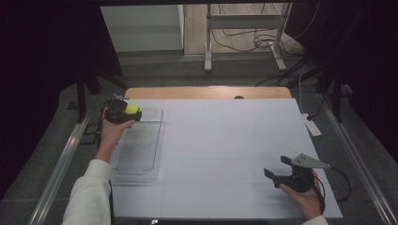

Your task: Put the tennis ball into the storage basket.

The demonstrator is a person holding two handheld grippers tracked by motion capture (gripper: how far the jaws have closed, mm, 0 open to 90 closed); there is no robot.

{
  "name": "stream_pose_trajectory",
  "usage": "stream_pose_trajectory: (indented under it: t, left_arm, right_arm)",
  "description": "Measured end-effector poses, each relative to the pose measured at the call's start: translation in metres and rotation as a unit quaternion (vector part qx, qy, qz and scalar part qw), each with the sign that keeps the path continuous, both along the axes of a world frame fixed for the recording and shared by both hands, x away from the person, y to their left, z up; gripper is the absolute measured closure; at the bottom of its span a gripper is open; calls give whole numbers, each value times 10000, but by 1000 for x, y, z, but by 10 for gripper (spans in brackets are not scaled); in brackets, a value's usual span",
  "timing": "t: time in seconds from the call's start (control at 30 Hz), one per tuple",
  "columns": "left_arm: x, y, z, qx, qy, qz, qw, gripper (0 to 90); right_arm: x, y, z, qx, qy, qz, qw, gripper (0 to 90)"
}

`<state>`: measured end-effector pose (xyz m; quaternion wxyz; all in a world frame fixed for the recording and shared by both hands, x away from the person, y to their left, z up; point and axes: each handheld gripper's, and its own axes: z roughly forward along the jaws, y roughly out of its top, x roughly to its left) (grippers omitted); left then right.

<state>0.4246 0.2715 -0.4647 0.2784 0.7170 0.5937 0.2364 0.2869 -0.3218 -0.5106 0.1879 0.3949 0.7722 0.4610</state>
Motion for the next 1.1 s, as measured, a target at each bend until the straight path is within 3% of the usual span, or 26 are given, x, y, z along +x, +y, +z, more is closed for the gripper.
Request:
stream_pose_trajectory:
  t: [0.73,1.1]
  left_arm:
    - [7,-2,-19,148,514,-31,9986,266]
    - [7,-9,-24,302,584,-143,9977,266]
  right_arm:
    - [0,0,0,-5,-2,2,10000,105]
    - [0,0,0,-2,-2,4,10000,105]
